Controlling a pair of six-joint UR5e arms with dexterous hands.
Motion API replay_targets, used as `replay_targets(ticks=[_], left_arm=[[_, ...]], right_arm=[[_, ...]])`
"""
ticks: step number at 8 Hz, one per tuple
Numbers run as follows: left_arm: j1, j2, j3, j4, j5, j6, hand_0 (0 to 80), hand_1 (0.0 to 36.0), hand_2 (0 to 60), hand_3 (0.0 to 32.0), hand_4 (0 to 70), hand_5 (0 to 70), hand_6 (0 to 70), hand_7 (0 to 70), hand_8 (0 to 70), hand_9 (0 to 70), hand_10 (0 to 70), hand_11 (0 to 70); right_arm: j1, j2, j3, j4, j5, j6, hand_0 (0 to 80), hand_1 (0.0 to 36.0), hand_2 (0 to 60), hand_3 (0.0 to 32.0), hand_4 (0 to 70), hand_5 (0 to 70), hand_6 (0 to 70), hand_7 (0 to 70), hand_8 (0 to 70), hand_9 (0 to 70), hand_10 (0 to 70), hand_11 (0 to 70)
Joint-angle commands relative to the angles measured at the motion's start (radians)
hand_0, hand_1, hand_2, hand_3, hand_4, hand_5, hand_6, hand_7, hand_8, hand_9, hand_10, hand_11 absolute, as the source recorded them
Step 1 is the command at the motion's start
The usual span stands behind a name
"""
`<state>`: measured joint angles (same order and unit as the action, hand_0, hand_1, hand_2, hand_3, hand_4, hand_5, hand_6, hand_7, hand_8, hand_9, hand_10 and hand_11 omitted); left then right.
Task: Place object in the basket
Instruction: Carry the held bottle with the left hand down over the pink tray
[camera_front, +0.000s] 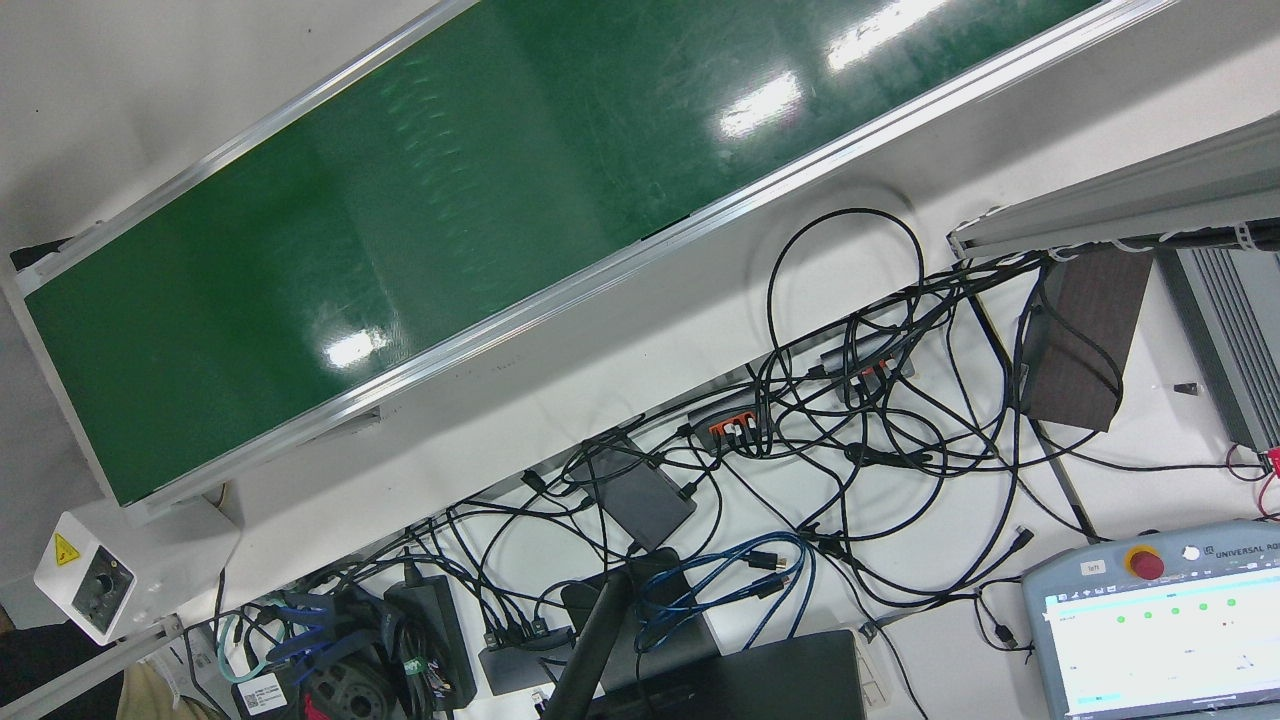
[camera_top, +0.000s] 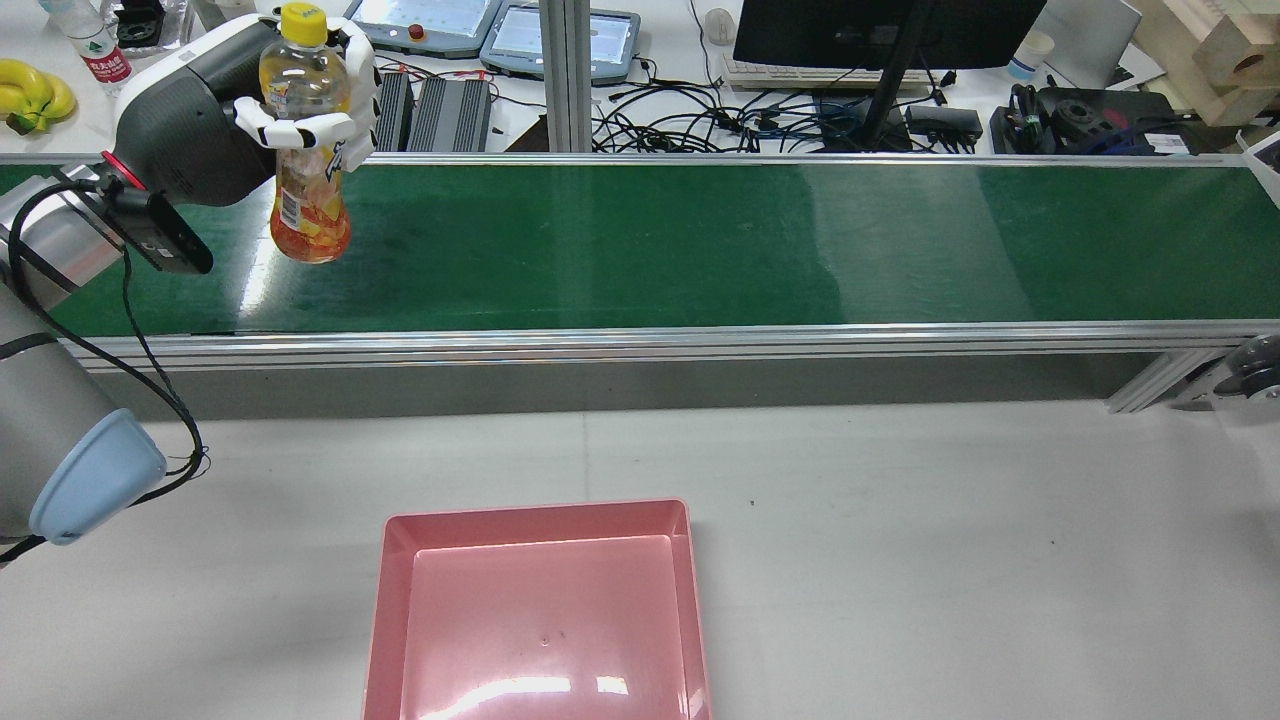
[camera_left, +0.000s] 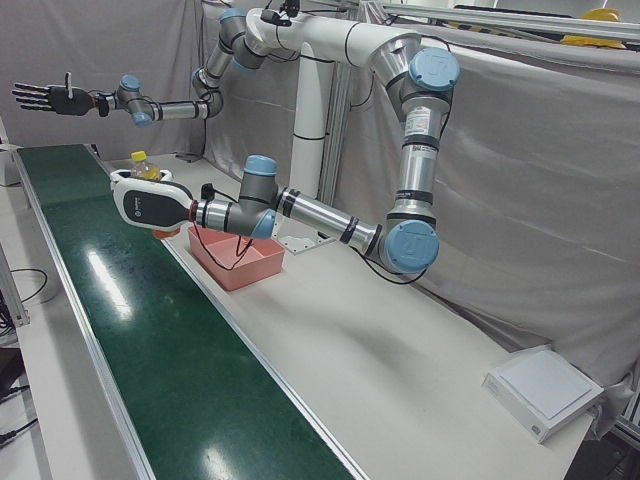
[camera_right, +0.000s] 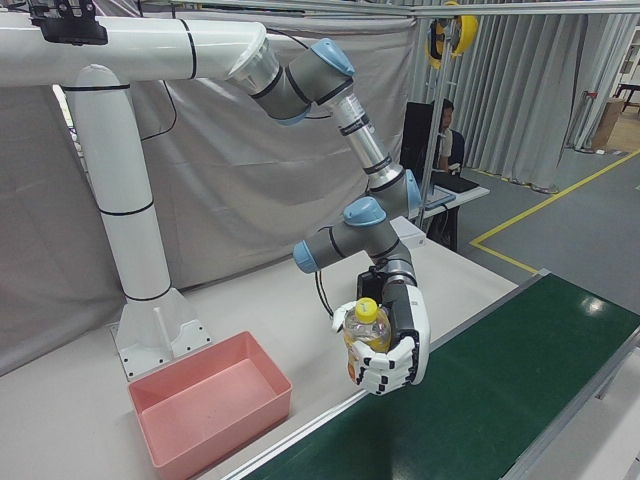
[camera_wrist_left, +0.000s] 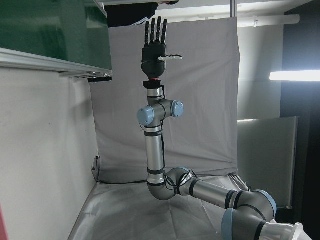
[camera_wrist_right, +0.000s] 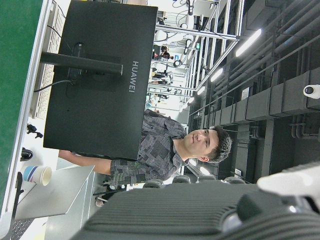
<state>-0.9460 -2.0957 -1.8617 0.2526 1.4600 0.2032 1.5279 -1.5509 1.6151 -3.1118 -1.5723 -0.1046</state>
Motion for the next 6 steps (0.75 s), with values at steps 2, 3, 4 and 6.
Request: replay_targets(ticks=[2,3,4,6], left_arm=[[0.174,0.067,-0.111,-0.022,0.005,0.022,60.0,30.4,60.0,0.0,70.0,70.0,70.0,70.0,70.0,70.0,70.0,70.0],[0.200,0.101,-0.134,-0.029,0.009,0.045,60.5,29.5,60.0,0.0,70.0,70.0,70.0,70.0,70.0,70.0,70.0,70.0],[0.244,0.103,-0.157,-0.027,0.022,0.077,60.6,29.7,60.0,0.0,70.0,70.0,70.0,70.0,70.0,70.0,70.0,70.0],[0.361,0.100,-0.169,-0.024,0.017,0.146,60.9,28.8,60.0,0.0,70.0,70.0,70.0,70.0,70.0,70.0,70.0,70.0]], right_arm=[[0.000,0.000,0.000,0.001,0.000,0.000,0.0,0.0,0.0,0.0,0.0,0.0,0.0,0.0,0.0,0.0,0.0,0.0],[0.000,0.000,-0.001,0.001,0.000,0.000,0.0,0.0,0.0,0.0,0.0,0.0,0.0,0.0,0.0,0.0,0.0,0.0],[0.000,0.000,-0.001,0.001,0.000,0.000,0.0,0.0,0.0,0.0,0.0,0.0,0.0,0.0,0.0,0.0,0.0,0.0],[0.000,0.000,0.000,0.001,0.000,0.000,0.0,0.0,0.0,0.0,0.0,0.0,0.0,0.0,0.0,0.0,0.0,0.0]])
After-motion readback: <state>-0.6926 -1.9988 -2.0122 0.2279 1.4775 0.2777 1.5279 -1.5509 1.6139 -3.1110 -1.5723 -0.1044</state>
